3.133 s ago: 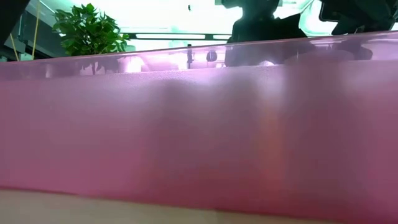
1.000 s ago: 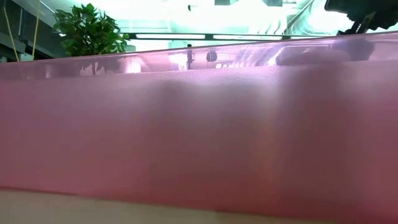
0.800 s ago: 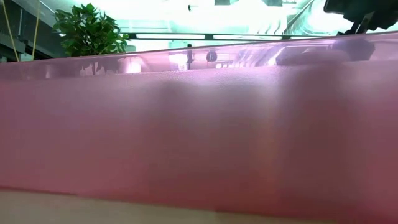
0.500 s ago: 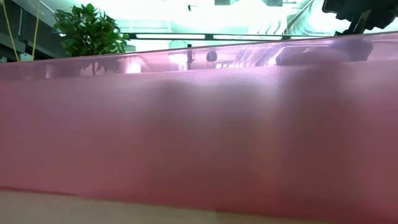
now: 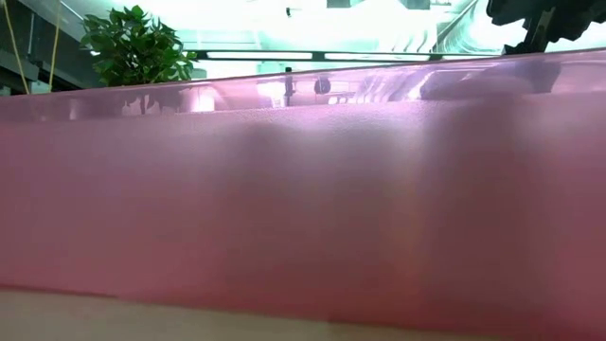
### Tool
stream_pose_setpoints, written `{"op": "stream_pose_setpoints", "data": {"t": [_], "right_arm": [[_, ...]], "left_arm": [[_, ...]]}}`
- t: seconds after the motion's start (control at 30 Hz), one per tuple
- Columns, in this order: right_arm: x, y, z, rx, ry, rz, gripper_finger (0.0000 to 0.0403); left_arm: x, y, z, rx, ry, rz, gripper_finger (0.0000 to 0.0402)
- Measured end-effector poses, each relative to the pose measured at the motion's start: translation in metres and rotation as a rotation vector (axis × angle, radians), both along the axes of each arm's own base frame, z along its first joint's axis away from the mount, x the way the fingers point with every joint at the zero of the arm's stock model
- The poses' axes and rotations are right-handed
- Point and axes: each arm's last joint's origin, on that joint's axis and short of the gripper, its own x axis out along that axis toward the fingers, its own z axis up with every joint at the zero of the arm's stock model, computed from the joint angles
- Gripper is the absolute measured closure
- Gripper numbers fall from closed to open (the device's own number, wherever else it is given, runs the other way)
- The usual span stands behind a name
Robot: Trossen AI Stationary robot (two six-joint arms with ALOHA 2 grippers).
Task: Pick and place pill bottles into a basket
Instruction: Put the white medicine bottle into the red container
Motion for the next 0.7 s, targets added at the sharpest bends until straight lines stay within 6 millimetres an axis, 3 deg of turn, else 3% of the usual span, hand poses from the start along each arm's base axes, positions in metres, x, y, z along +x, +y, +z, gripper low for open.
{"op": "stream_pose_setpoints", "data": {"t": [0.27, 0.7], "right_arm": [[0.0, -0.001, 0.0, -0.012, -0.005, -0.035, 0.0111], [0.001, -0.001, 0.002, 0.004, -0.019, -0.038, 0.0111]], "left_arm": [[-0.031, 0.001, -0.042, -0.041, -0.168, -0.028, 0.0153], [-0.04, -0.003, -0.164, -0.057, -0.528, -0.203, 0.0153]]}}
